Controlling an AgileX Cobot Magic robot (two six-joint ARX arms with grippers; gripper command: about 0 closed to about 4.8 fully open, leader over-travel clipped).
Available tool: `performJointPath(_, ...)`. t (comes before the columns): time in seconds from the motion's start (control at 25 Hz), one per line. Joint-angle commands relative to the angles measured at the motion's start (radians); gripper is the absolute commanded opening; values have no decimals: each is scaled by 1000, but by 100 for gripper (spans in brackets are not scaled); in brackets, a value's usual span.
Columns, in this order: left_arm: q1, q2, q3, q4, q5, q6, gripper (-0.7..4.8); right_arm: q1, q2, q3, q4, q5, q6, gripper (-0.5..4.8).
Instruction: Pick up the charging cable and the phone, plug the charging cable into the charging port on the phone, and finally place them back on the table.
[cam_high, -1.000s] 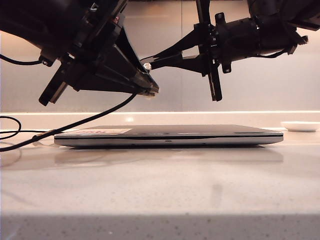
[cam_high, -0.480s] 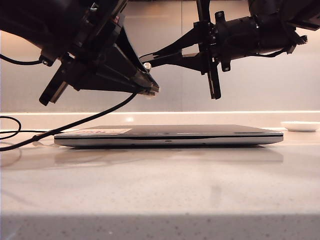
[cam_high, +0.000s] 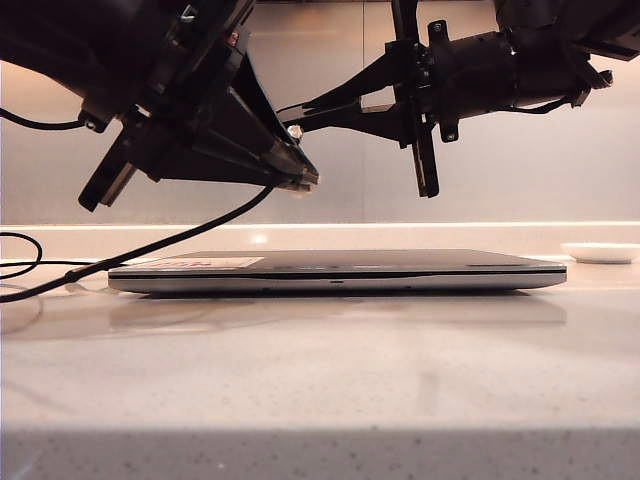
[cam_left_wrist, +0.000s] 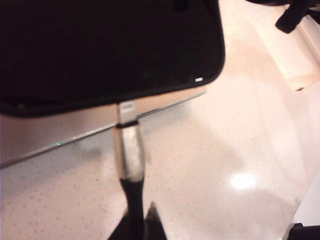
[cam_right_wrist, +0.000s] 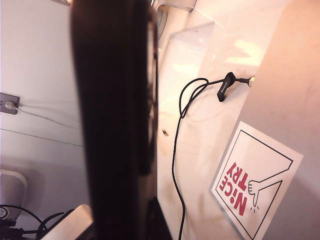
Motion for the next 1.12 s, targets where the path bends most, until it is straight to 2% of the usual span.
performJointPath(0.04,-2,-2,0,14,3,-3,-6,8,-9,9,43,-13,-24,-5)
performJointPath(0.64,-2,-2,0,58,4,-2,-6,19,-9,9,41,-89,-143,-6)
performJointPath(1.12,-2,-2,0,57,4,-2,-6,10,-9,11,42,-89,-82,-6)
